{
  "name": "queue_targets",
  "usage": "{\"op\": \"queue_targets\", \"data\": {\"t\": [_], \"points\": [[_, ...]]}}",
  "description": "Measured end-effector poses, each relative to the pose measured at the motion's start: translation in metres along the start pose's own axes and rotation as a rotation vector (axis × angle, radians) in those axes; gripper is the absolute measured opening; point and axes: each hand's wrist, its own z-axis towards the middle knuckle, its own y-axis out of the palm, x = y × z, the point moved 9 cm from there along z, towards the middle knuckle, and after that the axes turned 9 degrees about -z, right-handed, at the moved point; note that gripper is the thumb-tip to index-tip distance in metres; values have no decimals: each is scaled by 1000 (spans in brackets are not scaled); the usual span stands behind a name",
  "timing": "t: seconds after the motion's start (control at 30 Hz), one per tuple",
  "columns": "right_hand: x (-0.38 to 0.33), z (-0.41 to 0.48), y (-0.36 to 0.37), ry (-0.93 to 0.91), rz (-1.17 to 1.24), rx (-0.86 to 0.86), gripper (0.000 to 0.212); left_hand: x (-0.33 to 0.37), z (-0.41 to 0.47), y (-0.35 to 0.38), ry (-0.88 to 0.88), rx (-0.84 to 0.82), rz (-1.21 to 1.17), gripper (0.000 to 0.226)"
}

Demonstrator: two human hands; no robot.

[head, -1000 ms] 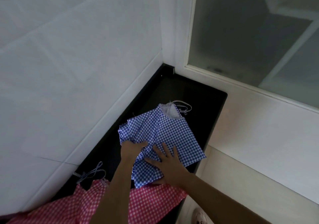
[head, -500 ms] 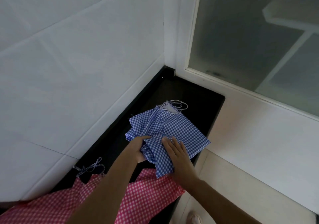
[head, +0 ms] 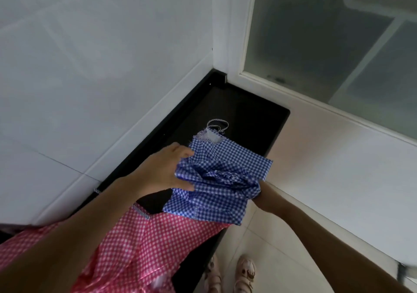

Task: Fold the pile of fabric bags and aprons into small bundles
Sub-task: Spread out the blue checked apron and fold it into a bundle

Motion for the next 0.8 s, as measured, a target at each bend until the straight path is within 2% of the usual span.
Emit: {"op": "queue_targets", "data": {"t": [0.07,0.13,0.27,0.37,0.4,0.5,0.57,0.67,0.73,0.8], "points": [[3,-4,-3,23,53,-17,28,18,2,22,156,-57,173,112],[10,-4,-1,33,63,-47,30,20,6,58,213,-182,305,126],[-1,-5,12,-85,-65,-91,27,-13,7,121,139,-417,381,122],[-20,-10,34,-382,-361,7,26,-40,1,150,110,-491,419,113],[-17,-12,45,-436,-492,26,32,-46,0,156,105,-501,415,114],[-9,-22,65,-456,-690,-15,79,-48,-1,162,100,-522,432,117],[-7,-28,73,-477,-737,-4,89,-46,-3,164,91,-532,432,117],[-6,-25,73,-525,-710,71,64,-46,-2,165,70,-534,407,120],[-8,-21,60,-454,-448,85,43,-47,-1,164,52,-539,389,122],[-1,-17,39,-206,-67,58,21,-42,0,157,40,-533,336,122]]}}
